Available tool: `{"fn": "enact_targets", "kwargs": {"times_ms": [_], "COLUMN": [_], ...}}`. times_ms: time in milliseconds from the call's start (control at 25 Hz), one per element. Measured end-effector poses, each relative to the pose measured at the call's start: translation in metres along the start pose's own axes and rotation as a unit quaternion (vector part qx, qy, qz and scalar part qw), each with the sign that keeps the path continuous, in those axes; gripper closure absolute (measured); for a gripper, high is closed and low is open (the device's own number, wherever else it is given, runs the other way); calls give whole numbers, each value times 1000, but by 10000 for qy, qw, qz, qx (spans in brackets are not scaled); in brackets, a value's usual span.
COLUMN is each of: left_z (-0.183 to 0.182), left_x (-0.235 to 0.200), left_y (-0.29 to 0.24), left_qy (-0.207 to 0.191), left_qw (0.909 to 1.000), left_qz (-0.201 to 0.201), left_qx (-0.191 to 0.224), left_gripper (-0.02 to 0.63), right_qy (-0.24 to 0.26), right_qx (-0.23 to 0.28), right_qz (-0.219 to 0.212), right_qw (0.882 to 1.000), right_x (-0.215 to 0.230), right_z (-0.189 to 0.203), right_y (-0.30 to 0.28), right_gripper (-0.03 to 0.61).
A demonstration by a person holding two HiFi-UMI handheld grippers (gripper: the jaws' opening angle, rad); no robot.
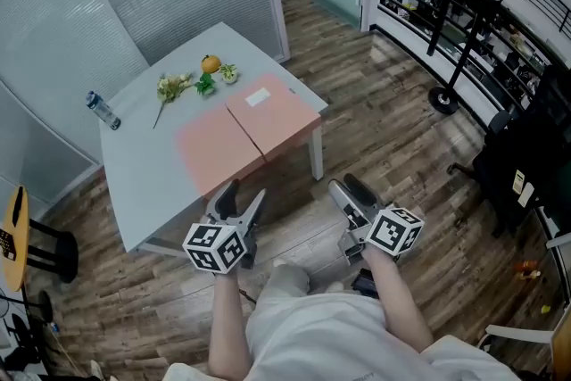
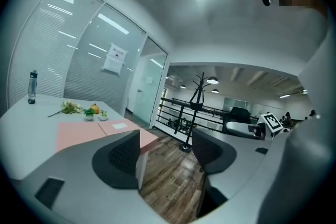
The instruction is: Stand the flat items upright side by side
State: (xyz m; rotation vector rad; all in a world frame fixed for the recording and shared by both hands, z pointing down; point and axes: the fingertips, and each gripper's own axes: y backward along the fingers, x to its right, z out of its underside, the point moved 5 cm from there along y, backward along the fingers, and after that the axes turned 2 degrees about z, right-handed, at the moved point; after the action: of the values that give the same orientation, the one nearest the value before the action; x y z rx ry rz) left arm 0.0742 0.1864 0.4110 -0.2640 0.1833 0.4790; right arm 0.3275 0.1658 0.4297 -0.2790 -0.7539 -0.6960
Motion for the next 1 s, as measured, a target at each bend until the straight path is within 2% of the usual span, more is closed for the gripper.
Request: {"fn": "enact_targets", "kwargs": {"times_ms": [160,440,760,1000], "left_z": [2,14,20,19], "left_x": [-14,-62,-137,-177], "left_y": [-6,-56,-155,-213], "left_qy": [147,219,37,-59], "left_qw": [9999,9984,9920,9859], "left_qz": [-75,-116,90,521], "left_qx": [-29,-504,-1255,-1589], "left_gripper": [321,321,321,321], "right_qy": [-307,-857,-1232,-1583], "right_qx": [-41,-320,-724,-486], "right_qz": [140,482,1026,1468], "right_qw": [9994,9946,9844,9752], "right_x": [17,59,127,179], "right_z": [4,20,25,11], "right_y": [-12,-60,-145,-195], "right_gripper": [301,301,301,301]}}
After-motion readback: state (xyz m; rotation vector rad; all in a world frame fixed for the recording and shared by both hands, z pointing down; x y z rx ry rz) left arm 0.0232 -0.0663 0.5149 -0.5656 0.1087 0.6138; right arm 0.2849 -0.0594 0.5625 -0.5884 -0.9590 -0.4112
